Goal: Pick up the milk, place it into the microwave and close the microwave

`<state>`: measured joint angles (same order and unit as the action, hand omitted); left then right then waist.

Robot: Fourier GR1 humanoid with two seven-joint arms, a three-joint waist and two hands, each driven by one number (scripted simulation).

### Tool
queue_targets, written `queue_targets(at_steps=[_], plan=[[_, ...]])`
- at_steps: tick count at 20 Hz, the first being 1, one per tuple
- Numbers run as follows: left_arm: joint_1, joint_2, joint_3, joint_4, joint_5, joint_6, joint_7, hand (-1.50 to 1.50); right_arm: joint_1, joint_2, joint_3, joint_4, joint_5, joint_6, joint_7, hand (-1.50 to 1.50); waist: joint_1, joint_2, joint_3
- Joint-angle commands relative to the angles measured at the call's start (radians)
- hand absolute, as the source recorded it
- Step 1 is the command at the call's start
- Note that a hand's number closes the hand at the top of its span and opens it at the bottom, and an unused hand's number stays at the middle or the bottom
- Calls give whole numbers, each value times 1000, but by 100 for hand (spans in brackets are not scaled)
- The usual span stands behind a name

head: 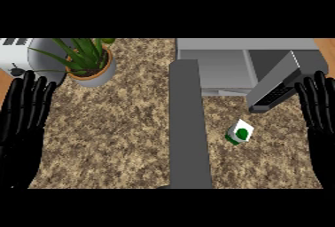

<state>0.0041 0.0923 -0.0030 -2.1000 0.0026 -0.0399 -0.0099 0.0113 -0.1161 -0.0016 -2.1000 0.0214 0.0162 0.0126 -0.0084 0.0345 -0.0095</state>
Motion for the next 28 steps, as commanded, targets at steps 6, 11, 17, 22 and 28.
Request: queue_targets(at_steps=[6,11,17,22,28], plan=[[-159,54,87,228,84,-86,-68,-150,-210,94,42,168,180,-167,22,-150,11,-31,9],[15,-26,37,113,105,-46,6,-150,-121,115,53,180,25,-230,19,-150,12,-35,10],[53,-8,83,102,128,-74,-7,-150,-94,111,75,148,66,-271,65,-150,9,-36,9],[85,-30,39,46,101,-66,15,-150,-193,97,33,328,83,-276,29,-150,12,-35,9],[235,-69,-50,-103,66,-74,32,-150,-43,115,39,413,29,-254,-159,-150,13,-35,10]])
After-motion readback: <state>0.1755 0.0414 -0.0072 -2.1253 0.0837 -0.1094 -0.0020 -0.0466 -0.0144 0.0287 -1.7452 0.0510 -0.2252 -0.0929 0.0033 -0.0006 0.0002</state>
